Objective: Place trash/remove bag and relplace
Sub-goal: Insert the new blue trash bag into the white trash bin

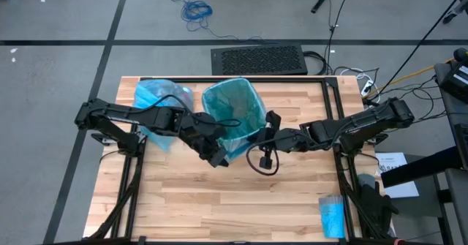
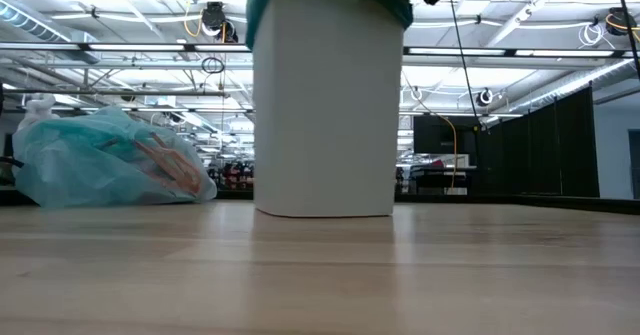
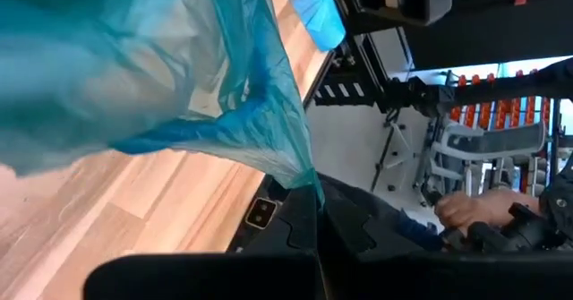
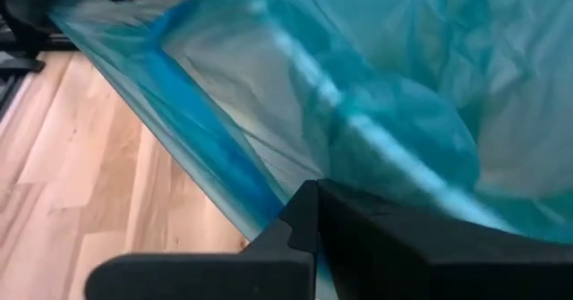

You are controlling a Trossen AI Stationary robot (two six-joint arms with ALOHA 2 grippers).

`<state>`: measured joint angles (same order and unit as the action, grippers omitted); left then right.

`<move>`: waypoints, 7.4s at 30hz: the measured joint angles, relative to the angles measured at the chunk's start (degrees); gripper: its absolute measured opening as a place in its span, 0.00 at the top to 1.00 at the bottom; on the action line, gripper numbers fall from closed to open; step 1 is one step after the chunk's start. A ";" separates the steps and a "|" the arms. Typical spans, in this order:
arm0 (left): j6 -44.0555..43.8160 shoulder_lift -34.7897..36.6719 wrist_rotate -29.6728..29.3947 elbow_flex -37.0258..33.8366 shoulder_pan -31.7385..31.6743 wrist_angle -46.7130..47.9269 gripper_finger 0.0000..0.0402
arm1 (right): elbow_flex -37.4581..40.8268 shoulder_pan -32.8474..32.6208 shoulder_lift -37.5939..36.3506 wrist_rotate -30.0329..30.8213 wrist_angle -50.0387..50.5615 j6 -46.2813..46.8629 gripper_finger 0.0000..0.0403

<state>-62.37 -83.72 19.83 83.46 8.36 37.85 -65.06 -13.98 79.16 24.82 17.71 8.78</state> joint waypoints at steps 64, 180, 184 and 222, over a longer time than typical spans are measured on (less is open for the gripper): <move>16.95 2.86 -19.74 0.00 7.55 -16.32 0.35 | -0.02 0.69 -15.75 -5.16 -22.74 -7.09 1.00; 55.68 7.12 -29.39 6.92 -32.69 21.19 0.35 | -30.58 34.64 9.45 -24.91 20.61 8.80 0.70; 57.28 7.08 -30.05 6.88 -36.27 20.12 0.35 | -30.67 33.96 7.03 -23.36 19.93 8.47 0.70; 55.05 -5.51 -7.58 0.11 -37.10 4.69 0.35 | -30.56 23.04 16.41 -23.56 31.96 0.98 0.70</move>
<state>-7.32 -89.24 12.25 83.57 -28.74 42.53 -95.61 9.06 95.57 1.26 49.67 9.76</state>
